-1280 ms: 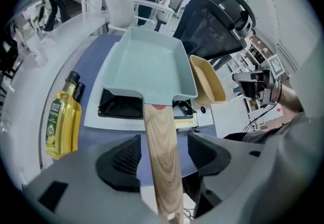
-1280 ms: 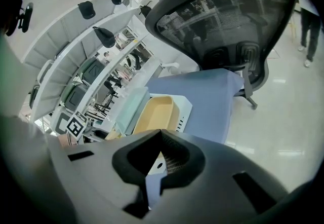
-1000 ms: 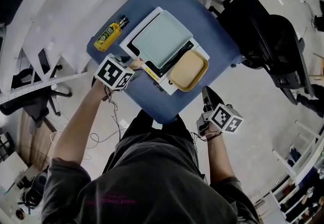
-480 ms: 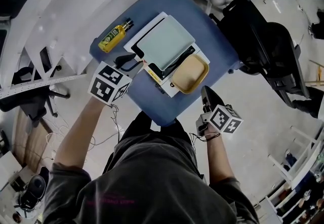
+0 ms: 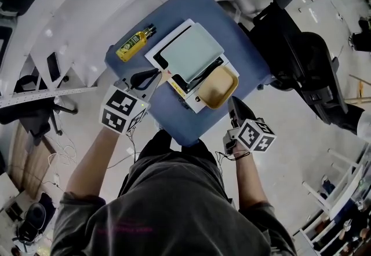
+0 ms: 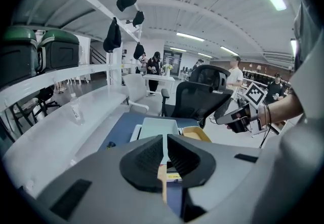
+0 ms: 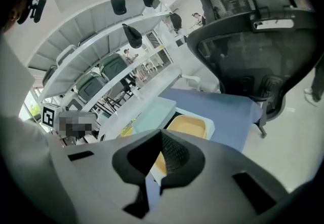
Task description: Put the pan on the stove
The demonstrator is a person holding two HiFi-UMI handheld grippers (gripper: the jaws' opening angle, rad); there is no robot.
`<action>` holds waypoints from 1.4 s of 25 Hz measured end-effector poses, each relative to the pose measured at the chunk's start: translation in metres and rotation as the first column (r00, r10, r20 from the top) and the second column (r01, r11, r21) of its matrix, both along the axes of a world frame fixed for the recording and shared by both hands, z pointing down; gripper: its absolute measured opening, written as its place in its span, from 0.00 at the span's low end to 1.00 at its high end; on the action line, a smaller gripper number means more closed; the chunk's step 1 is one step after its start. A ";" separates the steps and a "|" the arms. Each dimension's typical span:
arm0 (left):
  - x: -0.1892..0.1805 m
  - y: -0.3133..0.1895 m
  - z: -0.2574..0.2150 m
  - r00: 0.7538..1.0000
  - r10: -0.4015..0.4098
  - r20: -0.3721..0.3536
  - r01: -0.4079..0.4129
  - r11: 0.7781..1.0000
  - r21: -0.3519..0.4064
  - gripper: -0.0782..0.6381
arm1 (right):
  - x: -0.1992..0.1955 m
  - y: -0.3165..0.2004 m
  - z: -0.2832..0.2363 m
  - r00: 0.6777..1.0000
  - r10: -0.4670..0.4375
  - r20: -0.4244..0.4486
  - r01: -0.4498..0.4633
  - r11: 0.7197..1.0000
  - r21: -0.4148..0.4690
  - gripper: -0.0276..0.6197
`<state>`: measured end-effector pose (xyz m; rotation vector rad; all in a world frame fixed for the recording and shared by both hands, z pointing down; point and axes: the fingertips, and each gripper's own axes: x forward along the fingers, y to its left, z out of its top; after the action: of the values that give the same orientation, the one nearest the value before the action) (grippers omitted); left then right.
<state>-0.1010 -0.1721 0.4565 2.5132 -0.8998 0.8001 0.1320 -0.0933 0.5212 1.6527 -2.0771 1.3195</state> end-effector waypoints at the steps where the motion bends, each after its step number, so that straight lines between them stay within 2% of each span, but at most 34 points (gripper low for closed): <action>1: 0.000 0.001 -0.004 1.000 -0.004 -0.010 0.004 1.000 0.008 0.15 | -0.002 -0.001 -0.003 1.000 -0.008 -0.006 0.008 1.000 0.008 0.05; 7: -0.004 0.007 -0.029 0.995 -0.028 -0.094 0.034 0.998 0.059 0.11 | -0.011 -0.006 -0.019 0.999 -0.042 -0.029 0.044 0.998 0.048 0.05; 14: -0.003 0.020 -0.044 0.991 -0.005 -0.130 0.015 0.997 0.075 0.11 | -0.025 -0.009 -0.037 0.994 -0.096 -0.044 0.100 0.991 0.090 0.05; 22: 0.002 0.034 -0.050 0.989 -0.003 -0.149 0.015 0.996 0.082 0.11 | -0.043 -0.012 -0.053 0.984 -0.167 -0.059 0.174 0.974 0.145 0.05; 35: 0.007 0.045 -0.041 0.991 -0.019 -0.134 0.027 0.998 0.065 0.11 | -0.045 -0.008 -0.061 0.978 -0.203 -0.045 0.208 0.962 0.175 0.05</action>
<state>-0.0943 -0.1274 0.4157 2.5734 -0.9221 0.5957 0.0873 -0.1010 0.4600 1.4585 -2.3371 1.0689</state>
